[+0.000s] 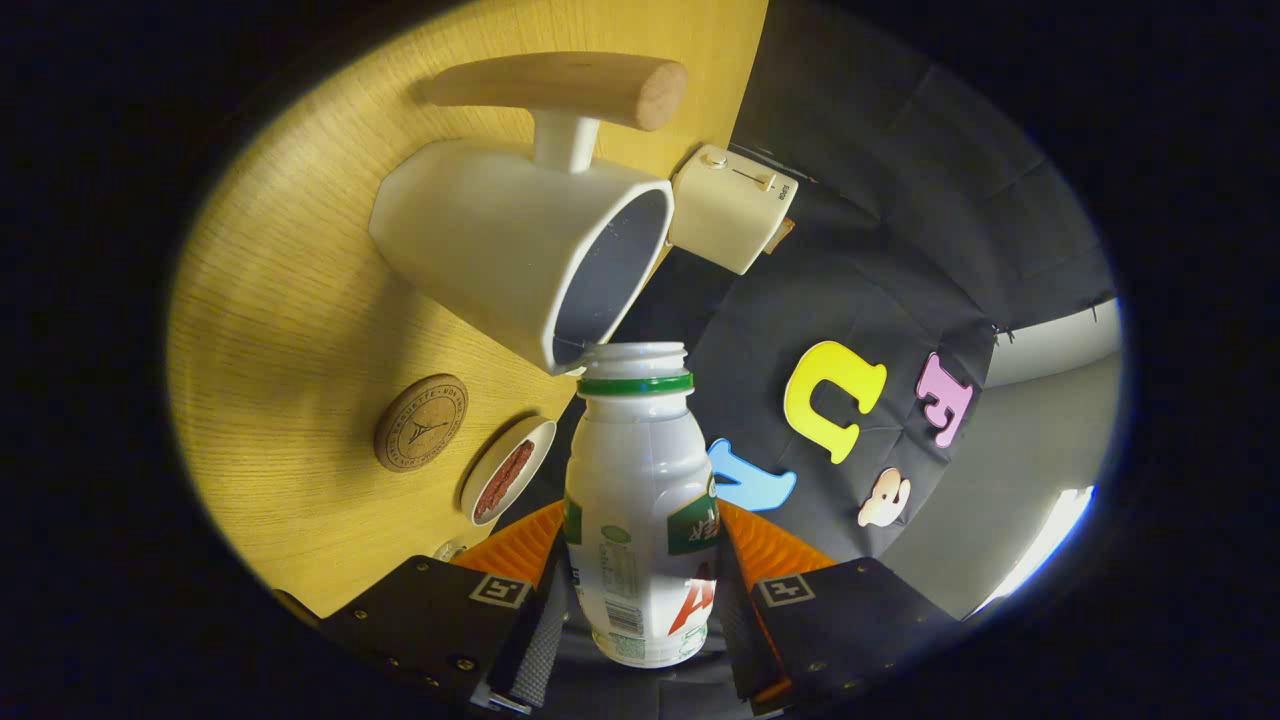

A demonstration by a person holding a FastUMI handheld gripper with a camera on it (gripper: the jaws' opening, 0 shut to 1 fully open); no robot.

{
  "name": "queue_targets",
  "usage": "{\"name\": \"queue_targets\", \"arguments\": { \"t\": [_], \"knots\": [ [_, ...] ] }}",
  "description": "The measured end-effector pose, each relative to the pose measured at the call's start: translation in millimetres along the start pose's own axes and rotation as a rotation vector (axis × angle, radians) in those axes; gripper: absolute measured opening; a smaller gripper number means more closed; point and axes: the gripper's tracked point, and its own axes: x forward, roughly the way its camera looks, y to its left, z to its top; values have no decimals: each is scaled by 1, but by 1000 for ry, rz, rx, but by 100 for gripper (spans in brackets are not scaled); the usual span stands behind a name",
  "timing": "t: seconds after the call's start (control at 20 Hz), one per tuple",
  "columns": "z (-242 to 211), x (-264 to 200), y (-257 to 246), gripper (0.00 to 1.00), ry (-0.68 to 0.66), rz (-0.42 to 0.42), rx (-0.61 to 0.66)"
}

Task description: Take the bottle from table, then pour the juice into the cup, finally place the bottle on the coaster

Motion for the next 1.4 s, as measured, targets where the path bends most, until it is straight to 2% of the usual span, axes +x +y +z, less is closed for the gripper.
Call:
{"name": "queue_targets", "arguments": {
  "t": [0.95,1.2,1.4],
  "knots": [
    [-2,3,5,67,10,14,15],
    [-5,2,5,67,12,-7,64],
    [-8,4,2,68,13,-38,166]
  ]
}}
